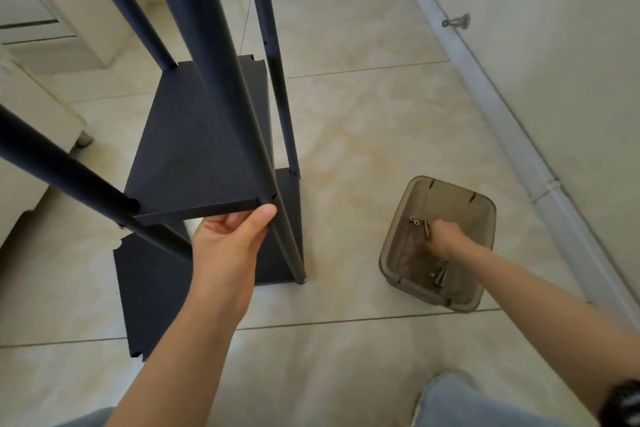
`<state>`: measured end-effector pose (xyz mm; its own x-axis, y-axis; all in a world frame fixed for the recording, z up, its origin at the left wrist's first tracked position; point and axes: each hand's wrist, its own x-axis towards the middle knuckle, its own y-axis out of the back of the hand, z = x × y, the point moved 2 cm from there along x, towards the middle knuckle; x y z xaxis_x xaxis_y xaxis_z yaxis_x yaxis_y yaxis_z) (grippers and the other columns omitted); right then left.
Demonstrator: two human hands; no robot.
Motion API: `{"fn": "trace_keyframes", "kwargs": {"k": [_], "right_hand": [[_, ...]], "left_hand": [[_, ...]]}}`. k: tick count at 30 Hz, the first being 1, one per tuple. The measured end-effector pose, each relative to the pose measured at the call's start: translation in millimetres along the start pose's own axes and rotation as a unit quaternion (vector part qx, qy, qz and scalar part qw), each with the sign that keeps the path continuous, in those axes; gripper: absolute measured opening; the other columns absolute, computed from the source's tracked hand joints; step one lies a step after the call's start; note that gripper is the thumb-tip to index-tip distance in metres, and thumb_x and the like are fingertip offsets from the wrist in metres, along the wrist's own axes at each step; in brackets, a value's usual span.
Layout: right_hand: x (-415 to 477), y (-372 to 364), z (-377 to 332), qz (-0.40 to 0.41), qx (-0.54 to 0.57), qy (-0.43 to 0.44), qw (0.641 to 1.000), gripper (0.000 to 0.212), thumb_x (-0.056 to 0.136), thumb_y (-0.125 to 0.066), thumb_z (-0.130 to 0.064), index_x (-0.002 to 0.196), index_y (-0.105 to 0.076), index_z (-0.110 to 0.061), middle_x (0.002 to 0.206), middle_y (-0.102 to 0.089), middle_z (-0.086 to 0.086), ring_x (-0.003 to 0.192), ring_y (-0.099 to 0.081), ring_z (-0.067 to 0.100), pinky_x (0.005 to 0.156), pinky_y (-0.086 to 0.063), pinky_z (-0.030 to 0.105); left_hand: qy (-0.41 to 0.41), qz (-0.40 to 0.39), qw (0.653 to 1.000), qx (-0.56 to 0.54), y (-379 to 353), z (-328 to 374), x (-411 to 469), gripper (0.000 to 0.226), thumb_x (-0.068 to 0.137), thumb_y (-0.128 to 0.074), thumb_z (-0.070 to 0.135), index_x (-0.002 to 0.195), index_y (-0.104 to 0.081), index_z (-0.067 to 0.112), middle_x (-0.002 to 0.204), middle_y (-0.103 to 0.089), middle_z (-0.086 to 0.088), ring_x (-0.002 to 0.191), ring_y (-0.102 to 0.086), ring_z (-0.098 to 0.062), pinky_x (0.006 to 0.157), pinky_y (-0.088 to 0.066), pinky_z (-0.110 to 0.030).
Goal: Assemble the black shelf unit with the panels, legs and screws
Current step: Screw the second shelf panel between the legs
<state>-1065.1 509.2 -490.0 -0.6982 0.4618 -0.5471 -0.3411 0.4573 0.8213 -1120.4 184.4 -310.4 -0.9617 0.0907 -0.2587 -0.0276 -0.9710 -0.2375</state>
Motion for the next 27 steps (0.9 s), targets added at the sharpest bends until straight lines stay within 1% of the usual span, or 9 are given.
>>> {"fn": "trace_keyframes", "kwargs": {"k": [2, 4, 8, 12, 17, 21, 23, 25, 27], "right_hand": [[7, -8, 5, 0.002, -0.003, -0.014, 1.0, 0.018, 0.095, -0.053, -0.012, 0.109, -0.06, -0.003, 0.113, -0.065, 0.018, 0.101, -0.063, 0.033, 0.071, -0.045, 0.03], [10, -14, 8, 0.004, -0.014, -0.024, 1.0, 0.02, 0.095, -0.052, -0.01, 0.111, -0.06, -0.002, 0.115, -0.064, 0.018, 0.103, -0.062, 0.033, 0.076, -0.048, 0.033], [12, -24, 10, 0.017, -0.027, -0.011, 0.999, 0.025, 0.095, -0.05, -0.005, 0.119, -0.057, -0.001, 0.121, -0.059, 0.019, 0.108, -0.059, 0.032, 0.086, -0.049, 0.034], [13, -28, 9, 0.022, -0.044, 0.001, 0.999, 0.025, 0.093, -0.048, 0.001, 0.117, -0.057, 0.0, 0.122, -0.058, 0.02, 0.111, -0.058, 0.034, 0.092, -0.048, 0.037], [11, -30, 4, 0.009, -0.057, 0.017, 0.998, 0.024, 0.094, -0.045, 0.004, 0.114, -0.058, 0.001, 0.116, -0.06, 0.02, 0.106, -0.06, 0.034, 0.085, -0.049, 0.036], [4, -17, -4, 0.03, -0.005, 0.03, 0.999, 0.017, 0.097, -0.05, -0.009, 0.111, -0.055, -0.001, 0.109, -0.062, 0.02, 0.097, -0.062, 0.035, 0.071, -0.046, 0.035], [-2, -7, -7, 0.047, 0.033, 0.041, 0.998, 0.016, 0.097, -0.05, -0.012, 0.109, -0.056, -0.004, 0.105, -0.064, 0.018, 0.095, -0.062, 0.035, 0.072, -0.046, 0.035], [-12, 4, -9, 0.039, 0.064, 0.046, 0.996, 0.013, 0.095, -0.054, -0.011, 0.102, -0.064, -0.005, 0.099, -0.068, 0.015, 0.093, -0.065, 0.031, 0.072, -0.048, 0.032], [-26, 16, -14, 0.03, 0.104, 0.046, 0.993, 0.01, 0.093, -0.06, -0.009, 0.095, -0.069, -0.005, 0.087, -0.073, 0.011, 0.081, -0.069, 0.022, 0.069, -0.053, 0.028]], "left_hand": [[-0.003, 0.003, 1.0, 0.001, 0, 0, 0, 0.019, 0.071, -0.073, 0.015, 0.089, -0.067, 0.017, 0.084, -0.074, 0.001, 0.1, -0.073, -0.019, 0.078, -0.058, -0.019], [-0.007, 0.003, 1.0, 0.0, -1, 0, 1, 0.025, 0.065, -0.073, 0.019, 0.09, -0.067, 0.016, 0.085, -0.074, 0.0, 0.1, -0.073, -0.019, 0.079, -0.058, -0.02], [-0.01, -0.002, 1.0, -0.005, 1, -1, 3, 0.025, 0.066, -0.072, 0.019, 0.089, -0.067, 0.017, 0.08, -0.073, 0.003, 0.103, -0.072, -0.021, 0.091, -0.058, -0.03], [-0.012, 0.006, 1.0, -0.015, 0, -3, 4, 0.024, 0.066, -0.073, 0.018, 0.09, -0.068, 0.017, 0.081, -0.074, 0.002, 0.102, -0.073, -0.022, 0.089, -0.058, -0.029], [-0.015, 0.014, 1.0, 0.011, 0, -2, 3, 0.031, 0.067, -0.072, 0.021, 0.097, -0.069, 0.016, 0.088, -0.076, 0.001, 0.098, -0.074, -0.018, 0.077, -0.058, -0.02], [-0.016, 0.002, 1.0, 0.0, 1, -1, 3, 0.03, 0.066, -0.073, 0.019, 0.095, -0.069, 0.015, 0.083, -0.075, 0.002, 0.101, -0.073, -0.021, 0.089, -0.058, -0.028], [-0.012, 0.005, 1.0, -0.002, 1, -1, 1, 0.034, 0.065, -0.073, 0.019, 0.098, -0.069, 0.014, 0.09, -0.076, -0.001, 0.102, -0.072, -0.021, 0.092, -0.057, -0.031], [-0.008, 0.009, 1.0, -0.005, -1, -1, -1, 0.033, 0.064, -0.073, 0.02, 0.097, -0.069, 0.015, 0.091, -0.076, -0.001, 0.102, -0.073, -0.02, 0.096, -0.055, -0.035], [-0.005, 0.009, 1.0, -0.011, -2, 0, -4, 0.033, 0.063, -0.074, 0.019, 0.095, -0.07, 0.016, 0.09, -0.076, -0.001, 0.102, -0.073, -0.02, 0.101, -0.053, -0.039]]}}
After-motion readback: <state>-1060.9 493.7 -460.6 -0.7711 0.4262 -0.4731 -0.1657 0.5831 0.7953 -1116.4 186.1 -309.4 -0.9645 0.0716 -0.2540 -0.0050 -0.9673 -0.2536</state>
